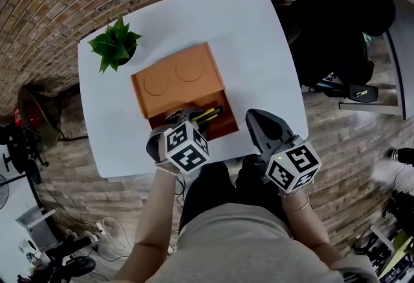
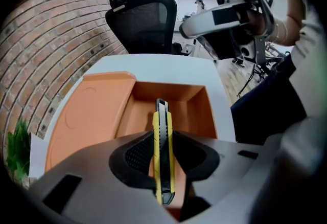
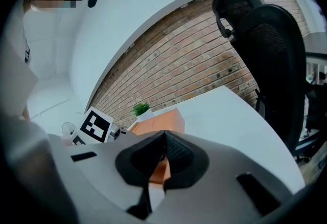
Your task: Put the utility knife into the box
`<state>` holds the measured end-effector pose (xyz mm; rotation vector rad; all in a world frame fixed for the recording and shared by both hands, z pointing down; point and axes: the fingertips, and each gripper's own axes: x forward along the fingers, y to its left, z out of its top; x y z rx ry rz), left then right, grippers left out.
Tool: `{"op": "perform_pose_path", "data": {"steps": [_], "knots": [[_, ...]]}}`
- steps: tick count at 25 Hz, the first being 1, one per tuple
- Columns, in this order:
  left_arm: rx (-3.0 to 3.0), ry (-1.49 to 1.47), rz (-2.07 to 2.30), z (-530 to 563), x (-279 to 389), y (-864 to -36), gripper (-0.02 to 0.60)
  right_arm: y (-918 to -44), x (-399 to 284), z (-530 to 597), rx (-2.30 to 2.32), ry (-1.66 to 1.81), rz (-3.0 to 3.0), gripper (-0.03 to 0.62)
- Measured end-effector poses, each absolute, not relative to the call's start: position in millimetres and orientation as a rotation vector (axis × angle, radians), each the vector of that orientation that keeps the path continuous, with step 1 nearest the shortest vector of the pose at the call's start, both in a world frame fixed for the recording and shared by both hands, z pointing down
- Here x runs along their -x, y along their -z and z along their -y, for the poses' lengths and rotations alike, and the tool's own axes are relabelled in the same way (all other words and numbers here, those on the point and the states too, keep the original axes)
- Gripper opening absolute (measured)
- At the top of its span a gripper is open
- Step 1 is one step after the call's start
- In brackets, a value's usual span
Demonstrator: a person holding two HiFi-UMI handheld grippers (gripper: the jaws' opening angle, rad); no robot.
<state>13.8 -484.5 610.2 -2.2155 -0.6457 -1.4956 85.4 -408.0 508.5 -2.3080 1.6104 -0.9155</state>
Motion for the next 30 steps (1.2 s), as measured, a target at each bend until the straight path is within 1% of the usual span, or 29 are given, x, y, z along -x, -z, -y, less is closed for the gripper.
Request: {"op": "perform_pose_path", "data": {"steps": [12,19,20,21,22,30], "knots": [[2.2,1.573,0.673,487,-15,-629,0.112,-518,-82,406,2.296,0.953,-1.604,-0.002],[2.207,1.529,0.675,486,-14,-630,0.114,-518,-85,399,2.311,0.939,-1.591,-0.002],[2.206,1.525,0.679,486,-14,-630,0.116,-517,-85,400,2.312,0.937,-1.595,-0.002],[2.2,1.519,0.686,485,-14,-629,0.132,-516,-85,400,2.311,0.934,-1.599,-0.002],[2.191,1.508,0.691,483,-14,-627,0.171,-515,-84,401,2.308,0.93,-1.603,-0.002],[2.293,1.303,0.581,479,-24,-593,0.175,-504,-80,406,2.303,0.907,-1.643,-0.002]]}}
